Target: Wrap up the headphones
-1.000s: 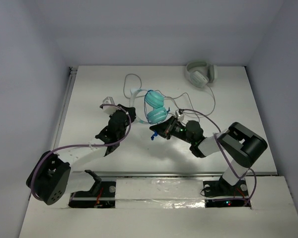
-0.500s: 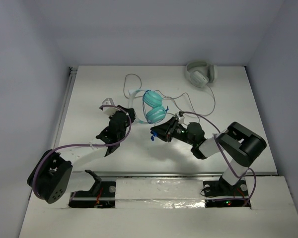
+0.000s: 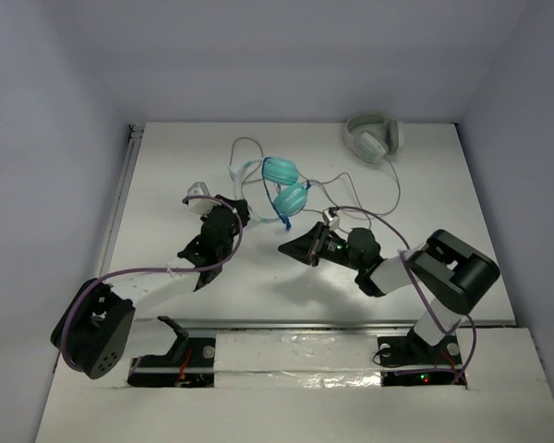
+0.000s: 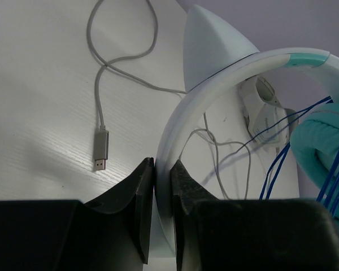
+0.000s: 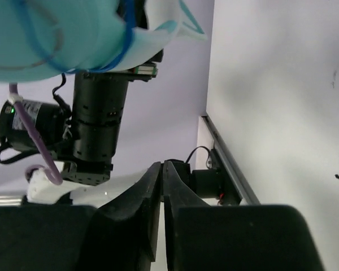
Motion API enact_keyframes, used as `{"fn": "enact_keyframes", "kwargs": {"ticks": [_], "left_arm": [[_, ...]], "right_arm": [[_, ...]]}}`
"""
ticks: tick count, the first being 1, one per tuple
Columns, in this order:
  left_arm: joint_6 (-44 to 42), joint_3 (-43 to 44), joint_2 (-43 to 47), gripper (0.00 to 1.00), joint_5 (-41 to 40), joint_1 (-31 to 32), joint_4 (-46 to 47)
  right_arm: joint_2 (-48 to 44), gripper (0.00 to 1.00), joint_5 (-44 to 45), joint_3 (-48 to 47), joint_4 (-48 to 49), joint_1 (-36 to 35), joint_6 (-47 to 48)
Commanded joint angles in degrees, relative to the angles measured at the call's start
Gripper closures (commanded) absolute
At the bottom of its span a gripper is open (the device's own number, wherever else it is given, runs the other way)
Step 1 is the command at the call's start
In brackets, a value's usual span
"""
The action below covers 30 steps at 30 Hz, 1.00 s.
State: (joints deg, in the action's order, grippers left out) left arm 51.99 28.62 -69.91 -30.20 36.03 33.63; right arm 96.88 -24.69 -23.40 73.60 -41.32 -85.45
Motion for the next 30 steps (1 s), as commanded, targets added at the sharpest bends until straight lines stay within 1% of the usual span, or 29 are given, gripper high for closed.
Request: {"fn": "enact_keyframes", "kwargs": {"ticks": [1,2,3,4,5,6,7,9,10,11,13,15,16,17,18,23,25,30], "left_arm": [[2.07,2.05,1.0,1.0,-0.74,-0.44,6.54],[2.07,2.14,0.83,1.0,-0.83,-0.44,6.1],[2.07,2.14,0.83,1.0,-0.92,-0.44,5.58],[1.98,1.97,0.91,1.0,-0.92,-0.44,5.57],[1.89,1.79,1.0,1.0,-0.66,-0.44,5.66],[1.54,1.79,1.35,1.0,-0.48,-0.44,5.57],[1.45,1.61,1.62,1.0,-0.57,-0.44,5.66],[-0.03,1.7,3.1,1.0,-0.74,-0.44,5.49],[-0.83,1.96,3.63,1.0,-1.44,0.17,5.05],[-1.62,2.31,4.25,1.0,-1.62,0.18,4.44],[-3.55,3.54,6.27,1.0,-1.36,0.7,2.24],[-4.96,5.81,8.46,1.0,-0.75,0.71,-1.26],[-6.53,6.79,9.17,1.0,-0.66,0.71,-2.85],[-7.42,7.67,9.87,1.0,-0.57,1.23,-4.17],[-8.21,9.42,11.36,1.0,-0.31,1.23,-6.62],[-11.2,14.26,14.71,1.0,1.89,1.76,-14.01],[-12.34,16.02,15.33,1.0,3.99,2.81,-16.22],[-15.24,23.21,14.02,1.0,6.46,4.4,-24.9]], "right_arm": [[-5.99,0.9,-0.1,-1.12,-2.88,-0.52,6.14],[-7.39,0.95,0.25,-2.25,-5.2,-0.52,7.3],[-10.28,0.96,1.38,-2.61,-7.31,-1.04,8.36],[-11.7,0.96,2.09,-3.14,-12.03,-1.04,10.89],[-13.28,0.96,2.8,-3.67,-15.04,-1.04,12.66],[-16.26,0.94,4.98,-5.06,-22.64,-1.56,16.68],[-17.68,0.94,6.57,-5.6,-26.11,-1.57,18.55],[-20.23,0.9,9.73,-6.22,-30.69,-1.57,21.8],[-22.33,0.9,10.88,-6.48,-34.71,-1.57,24.86],[-23.22,0.89,12.19,-6.57,-36.32,-1.57,26.37],[-24.1,0.9,15.1,-6.14,-38.09,-1.57,29.53],[-24.02,0.94,15.11,-6.05,-38.45,-1.57,31.65],[-23.76,0.95,15.02,-5.78,-37.05,-1.57,32.97],[-23.41,0.99,15.37,-4.3,-35.82,-1.57,33.24],[-23.14,1.0,15.81,-3.5,-33.9,-1.57,34.03],[-23.75,1.0,16.95,-1.12,-31.33,-1.57,37.37],[-24.46,0.97,17.13,-1.65,-31.59,-1.57,40.52],[-28.49,0.69,19.76,-3.32,-34.31,0.09,45.36]]}}
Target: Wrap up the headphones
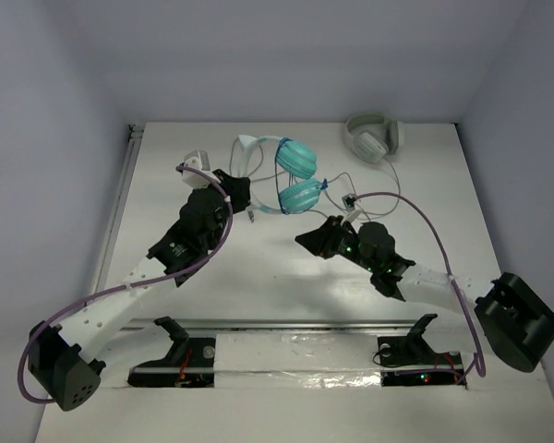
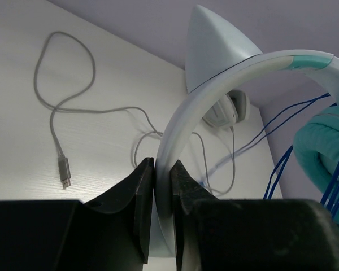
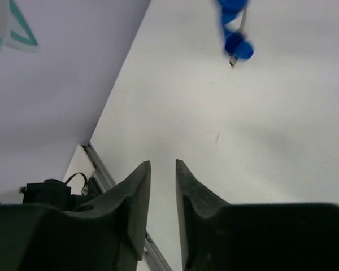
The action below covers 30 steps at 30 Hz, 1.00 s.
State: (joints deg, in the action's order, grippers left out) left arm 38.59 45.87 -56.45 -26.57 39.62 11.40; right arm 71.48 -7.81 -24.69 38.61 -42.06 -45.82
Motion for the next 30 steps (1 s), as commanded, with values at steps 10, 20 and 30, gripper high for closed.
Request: {"fn": "enact_keyframes", "kwargs": {"ticks": [10,20,30], "left_arm": [[-5.01,17.06,-0.16,1.0,8.28,1.34,-9.9],[-4.4,19.7,-0.07,1.0,12.68,1.87,-11.31],[-3.26,19.52,-0.42,1.0,11.71,6.0,-11.04]], "right_arm": [[-6.71,0.43,1.93,-5.19,-1.08,2.69,12.94],[-5.74,0.33,-0.53,-8.09,-0.29,6.03,16.73],[0.84,0.4,-4.24,-13.63,7.36,6.03,16.73]]}}
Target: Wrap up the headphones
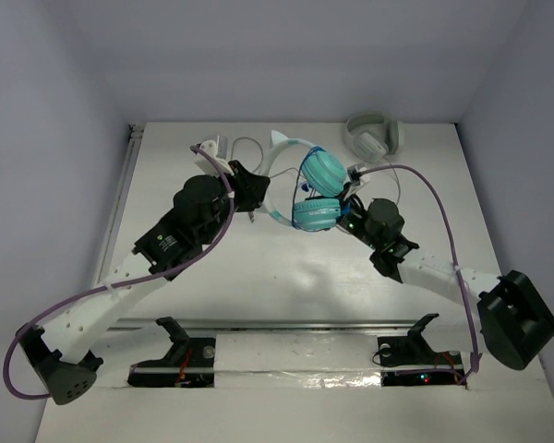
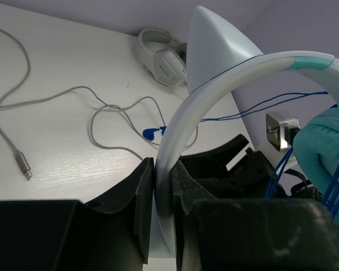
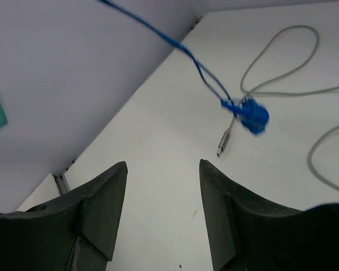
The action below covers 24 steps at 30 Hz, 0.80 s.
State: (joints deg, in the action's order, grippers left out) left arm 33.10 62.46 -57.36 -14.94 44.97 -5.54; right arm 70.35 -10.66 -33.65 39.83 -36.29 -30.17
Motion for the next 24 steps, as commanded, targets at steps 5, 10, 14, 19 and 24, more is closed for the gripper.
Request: {"fn": "enact_keyframes", "kwargs": {"ticks": [5,10,14,19,24], "left_arm": [[1.26,4.43,0.24,1.0,-0.88,1.17,5.98],[0.47,5.66,-0.55,1.0,-0.53,1.17,6.33],[0.12,6.1,-0.82,1.0,-0.79,1.17,6.51],[-0.06,6.45,-1.17,1.0,-0.79,1.17,6.68],[-0.14,6.71,-1.35,1.0,-1.14,1.7,6.6]], "right_arm": [[1.81,0.4,4.85,-4.41,3.32,0.26,1.17],[0.41,0.44,5.47,-2.13,0.68,0.26,1.17],[-3.18,0.46,3.36,0.95,0.34,0.26,-0.14],[-6.88,0.45,3.62,2.8,-1.77,0.26,0.03],[-7.42,0.45,5.47,1.75,-3.8,0.26,0.73]]}}
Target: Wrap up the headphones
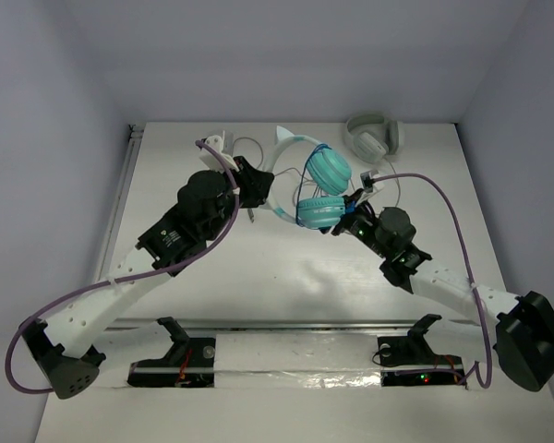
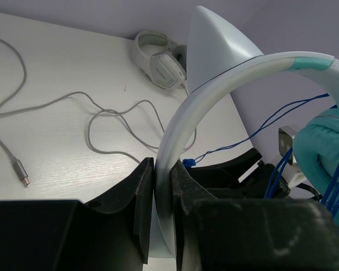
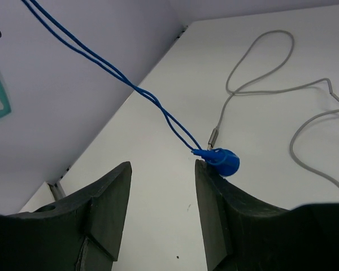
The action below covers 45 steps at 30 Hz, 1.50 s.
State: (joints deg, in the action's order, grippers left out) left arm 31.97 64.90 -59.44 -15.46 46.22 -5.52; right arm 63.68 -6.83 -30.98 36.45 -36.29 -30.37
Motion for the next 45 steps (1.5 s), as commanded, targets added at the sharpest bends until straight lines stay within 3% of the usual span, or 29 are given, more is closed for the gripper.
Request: {"fn": "enact_keyframes", "kwargs": {"ticks": [1,7,12,20,25,31,35,45], "left_arm": [[0.99,4.53,0.73,1.0,-0.71,0.45,6.49],[0.55,4.79,0.99,1.0,-1.67,0.98,5.87],[-0.06,5.14,1.26,1.0,-2.29,0.98,5.87],[0.11,4.88,0.73,1.0,-1.59,0.98,6.31],[0.2,5.14,0.73,1.0,-1.67,1.51,6.22],[0.38,5.14,0.64,1.0,-1.85,2.04,6.22],[0.29,5.23,0.73,1.0,-2.9,2.04,5.87],[2.48,2.95,-3.31,1.0,-13.35,2.04,14.04]], "right_arm": [[-0.58,0.45,2.08,-1.1,-0.59,0.26,0.93],[0.3,0.44,3.4,-1.89,-2.17,0.26,0.75],[-1.8,0.52,3.49,-0.4,-3.31,0.26,-0.74],[0.12,0.38,4.9,-2.24,-3.84,0.26,0.31],[1.97,0.39,4.29,-3.47,-2.35,0.26,0.58],[5.57,0.48,1.92,-3.74,2.3,0.26,0.22],[6.81,0.72,0.68,-3.82,3.45,0.26,-0.56],[1.54,0.85,-1.61,1.36,2.58,-0.26,-5.31]]}}
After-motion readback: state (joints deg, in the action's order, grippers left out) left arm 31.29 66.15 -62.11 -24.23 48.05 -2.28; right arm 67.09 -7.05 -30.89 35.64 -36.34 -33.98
